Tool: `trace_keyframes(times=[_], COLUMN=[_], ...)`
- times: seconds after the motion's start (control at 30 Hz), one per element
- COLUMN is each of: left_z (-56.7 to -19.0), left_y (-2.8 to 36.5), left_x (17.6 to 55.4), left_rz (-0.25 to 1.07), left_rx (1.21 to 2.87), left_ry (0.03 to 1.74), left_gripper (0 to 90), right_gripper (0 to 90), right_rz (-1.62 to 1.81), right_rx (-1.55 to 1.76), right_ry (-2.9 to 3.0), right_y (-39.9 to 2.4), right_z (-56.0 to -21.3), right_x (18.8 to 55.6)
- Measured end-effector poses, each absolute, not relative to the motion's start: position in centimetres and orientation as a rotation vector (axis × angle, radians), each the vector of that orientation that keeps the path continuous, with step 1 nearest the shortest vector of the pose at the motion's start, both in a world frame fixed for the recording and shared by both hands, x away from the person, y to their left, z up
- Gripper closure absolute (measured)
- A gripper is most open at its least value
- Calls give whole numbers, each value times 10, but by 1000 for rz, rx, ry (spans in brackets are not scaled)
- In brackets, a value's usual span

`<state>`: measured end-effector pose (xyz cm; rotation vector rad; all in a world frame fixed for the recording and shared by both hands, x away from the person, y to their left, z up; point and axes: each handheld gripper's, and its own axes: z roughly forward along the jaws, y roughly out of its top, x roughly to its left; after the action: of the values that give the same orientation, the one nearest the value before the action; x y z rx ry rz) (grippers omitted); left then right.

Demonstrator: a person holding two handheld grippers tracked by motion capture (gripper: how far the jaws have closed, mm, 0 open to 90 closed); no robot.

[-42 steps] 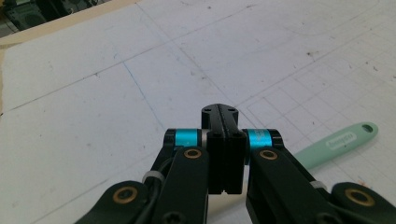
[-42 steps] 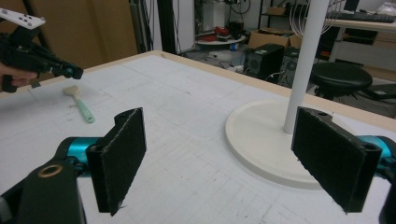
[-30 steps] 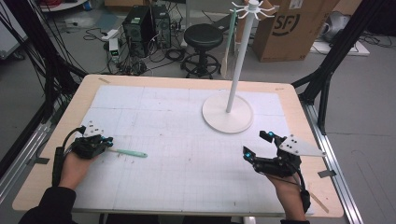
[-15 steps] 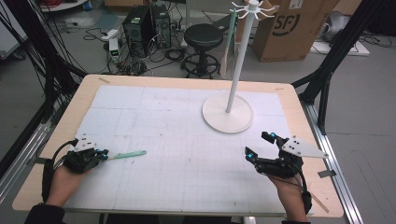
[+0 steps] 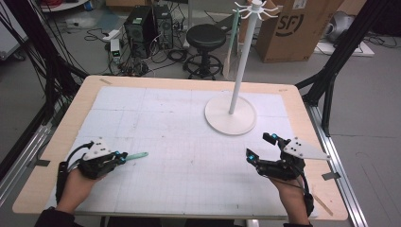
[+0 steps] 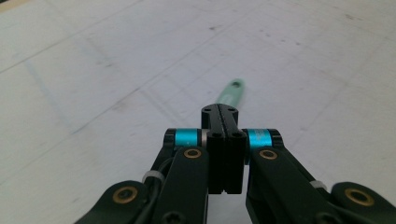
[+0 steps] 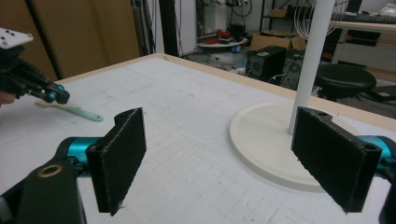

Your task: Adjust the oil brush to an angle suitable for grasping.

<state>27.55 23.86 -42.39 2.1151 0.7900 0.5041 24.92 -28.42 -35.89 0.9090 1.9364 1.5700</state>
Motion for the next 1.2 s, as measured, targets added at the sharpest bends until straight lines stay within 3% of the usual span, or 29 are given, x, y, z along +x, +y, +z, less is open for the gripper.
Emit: trace_keyframes(times=[0.37,0.8,1.0,1.2], left_z=[-443,-447,-435,-425], left_y=[207,212,237,293], left_x=[293,320,319,310], left_rz=[502,589,619,658], left_rx=[2203,2079,1972,1913], left_ry=[795,1010,1044,1139], left_gripper=[900,900,900,900], right_gripper=[167,167,168,167], right_rz=[1573,1572,1572,1578], right_rx=[910,911,906,913], right_ry=[1929,1936,1942,1926], right_y=[-289,-286,-285,-288], right_z=[-360,-359,-359,-359], right_x=[248,249,250,247])
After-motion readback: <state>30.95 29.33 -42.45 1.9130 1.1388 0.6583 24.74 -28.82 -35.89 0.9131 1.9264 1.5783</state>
